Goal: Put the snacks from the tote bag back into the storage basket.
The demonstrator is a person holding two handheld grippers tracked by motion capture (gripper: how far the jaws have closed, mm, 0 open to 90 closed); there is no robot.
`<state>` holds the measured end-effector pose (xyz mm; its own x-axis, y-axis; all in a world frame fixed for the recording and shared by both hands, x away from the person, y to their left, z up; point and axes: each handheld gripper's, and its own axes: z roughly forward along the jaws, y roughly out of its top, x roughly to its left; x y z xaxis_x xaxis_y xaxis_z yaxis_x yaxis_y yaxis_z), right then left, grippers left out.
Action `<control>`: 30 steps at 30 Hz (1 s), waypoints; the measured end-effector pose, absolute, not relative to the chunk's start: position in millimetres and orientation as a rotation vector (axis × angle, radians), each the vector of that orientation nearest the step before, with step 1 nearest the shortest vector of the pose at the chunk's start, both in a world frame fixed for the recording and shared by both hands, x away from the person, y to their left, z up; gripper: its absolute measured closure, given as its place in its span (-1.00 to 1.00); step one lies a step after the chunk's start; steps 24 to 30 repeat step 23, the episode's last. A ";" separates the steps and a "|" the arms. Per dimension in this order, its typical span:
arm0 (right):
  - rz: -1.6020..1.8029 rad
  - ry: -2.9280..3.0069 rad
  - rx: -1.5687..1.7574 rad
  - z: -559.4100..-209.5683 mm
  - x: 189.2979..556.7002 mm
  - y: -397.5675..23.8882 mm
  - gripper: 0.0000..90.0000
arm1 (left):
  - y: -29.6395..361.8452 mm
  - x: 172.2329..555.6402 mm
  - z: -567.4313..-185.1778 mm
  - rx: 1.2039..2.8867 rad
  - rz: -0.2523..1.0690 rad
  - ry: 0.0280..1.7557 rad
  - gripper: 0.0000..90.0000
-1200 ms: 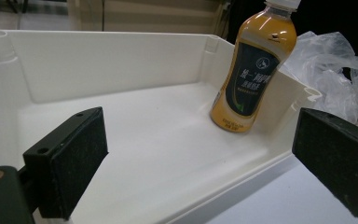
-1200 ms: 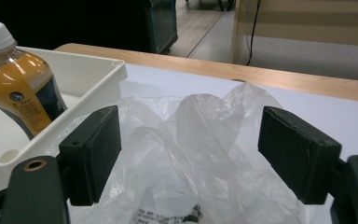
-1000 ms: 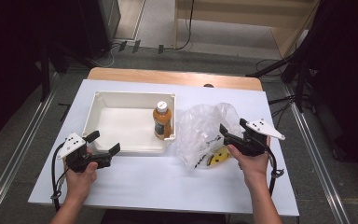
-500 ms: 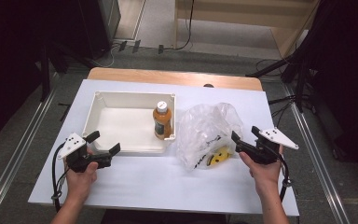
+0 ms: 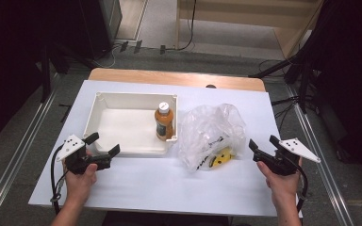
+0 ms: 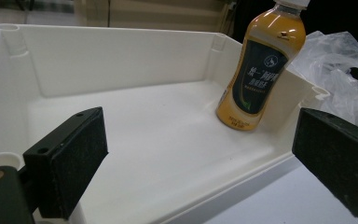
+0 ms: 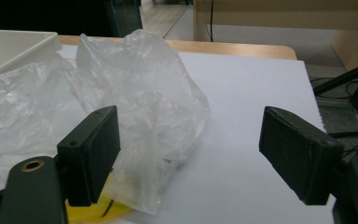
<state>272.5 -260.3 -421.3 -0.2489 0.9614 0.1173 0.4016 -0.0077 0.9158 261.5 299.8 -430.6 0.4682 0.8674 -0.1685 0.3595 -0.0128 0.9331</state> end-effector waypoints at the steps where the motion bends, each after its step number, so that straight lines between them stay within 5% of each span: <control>1: 1.236 1.687 1.422 -422.2 270.7 -262.9 -0.53 | 300.1 261.6 -430.8 1.600 0.569 1.091 -0.93; 30: 1.198 1.619 1.497 -452.9 249.6 -307.3 -0.54 | 305.5 260.9 -431.0 1.614 0.603 1.095 -0.93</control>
